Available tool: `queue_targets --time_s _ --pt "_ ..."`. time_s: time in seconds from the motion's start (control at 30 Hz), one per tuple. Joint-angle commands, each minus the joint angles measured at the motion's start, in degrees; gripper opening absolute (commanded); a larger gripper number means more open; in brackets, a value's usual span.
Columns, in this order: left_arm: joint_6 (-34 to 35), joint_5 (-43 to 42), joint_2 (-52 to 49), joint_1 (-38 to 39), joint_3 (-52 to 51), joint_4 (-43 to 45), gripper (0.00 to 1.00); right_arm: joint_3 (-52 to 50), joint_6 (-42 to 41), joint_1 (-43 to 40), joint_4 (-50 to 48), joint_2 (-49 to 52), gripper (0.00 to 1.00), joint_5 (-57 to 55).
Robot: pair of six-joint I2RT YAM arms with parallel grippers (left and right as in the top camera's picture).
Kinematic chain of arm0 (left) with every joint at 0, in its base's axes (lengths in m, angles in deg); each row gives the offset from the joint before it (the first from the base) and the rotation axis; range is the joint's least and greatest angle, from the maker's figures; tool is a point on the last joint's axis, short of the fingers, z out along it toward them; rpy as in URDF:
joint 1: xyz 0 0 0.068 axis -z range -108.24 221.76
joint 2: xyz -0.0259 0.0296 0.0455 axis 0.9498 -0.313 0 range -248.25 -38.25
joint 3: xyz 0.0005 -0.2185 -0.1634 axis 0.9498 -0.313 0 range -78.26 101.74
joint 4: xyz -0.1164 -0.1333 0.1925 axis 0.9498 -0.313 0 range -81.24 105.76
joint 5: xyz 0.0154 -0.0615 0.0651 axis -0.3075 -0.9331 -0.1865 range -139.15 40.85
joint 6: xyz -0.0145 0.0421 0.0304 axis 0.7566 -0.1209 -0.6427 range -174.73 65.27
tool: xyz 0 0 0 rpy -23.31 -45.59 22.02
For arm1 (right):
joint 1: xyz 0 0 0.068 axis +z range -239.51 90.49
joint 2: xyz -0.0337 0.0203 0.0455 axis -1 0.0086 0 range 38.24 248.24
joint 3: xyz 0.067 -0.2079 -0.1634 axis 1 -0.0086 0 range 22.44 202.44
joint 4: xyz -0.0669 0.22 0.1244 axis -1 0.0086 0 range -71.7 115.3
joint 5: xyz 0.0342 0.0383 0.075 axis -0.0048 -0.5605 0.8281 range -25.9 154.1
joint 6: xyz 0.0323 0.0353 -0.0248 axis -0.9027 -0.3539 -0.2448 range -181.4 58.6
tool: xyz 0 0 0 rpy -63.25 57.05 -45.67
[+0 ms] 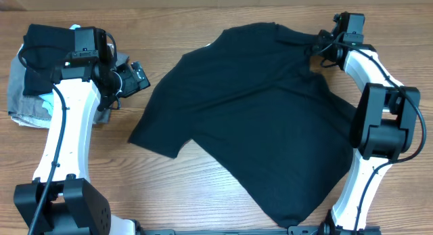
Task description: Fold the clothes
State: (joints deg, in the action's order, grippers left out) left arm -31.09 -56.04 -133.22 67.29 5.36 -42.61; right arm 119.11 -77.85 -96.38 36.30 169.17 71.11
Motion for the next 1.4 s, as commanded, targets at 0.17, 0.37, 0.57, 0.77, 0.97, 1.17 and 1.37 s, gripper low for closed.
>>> queue_targets --time_s 0.17,0.37,0.57,0.77,0.97,1.17,1.37 --pt "-0.31 -0.37 0.59 0.42 0.70 -0.07 1.00 1.33 -0.13 0.00 1.55 0.87 0.04 -9.16" --pt "-0.31 -0.37 0.59 0.42 0.70 -0.07 1.00 1.27 -0.09 -0.02 4.85 0.87 0.19 -12.15" --pt "-0.31 -0.37 0.59 0.42 0.72 -0.07 1.00 1.75 0.11 -0.28 5.09 -0.33 0.55 -11.87" --pt "-0.31 -0.37 0.59 0.42 0.70 -0.07 1.00 9.16 4.50 -0.31 9.38 -3.54 0.39 -1.31" --pt "-0.31 -0.37 0.59 0.42 0.70 -0.09 1.00 12.55 4.48 0.85 9.25 -3.08 0.08 3.80" --pt "-0.31 -0.37 0.59 0.42 0.70 -0.07 1.00 12.41 4.52 3.21 6.73 1.70 0.06 4.70" --pt "-0.31 -0.37 0.59 0.42 0.70 -0.07 1.00 12.41 4.72 5.31 6.05 6.58 0.04 4.66"
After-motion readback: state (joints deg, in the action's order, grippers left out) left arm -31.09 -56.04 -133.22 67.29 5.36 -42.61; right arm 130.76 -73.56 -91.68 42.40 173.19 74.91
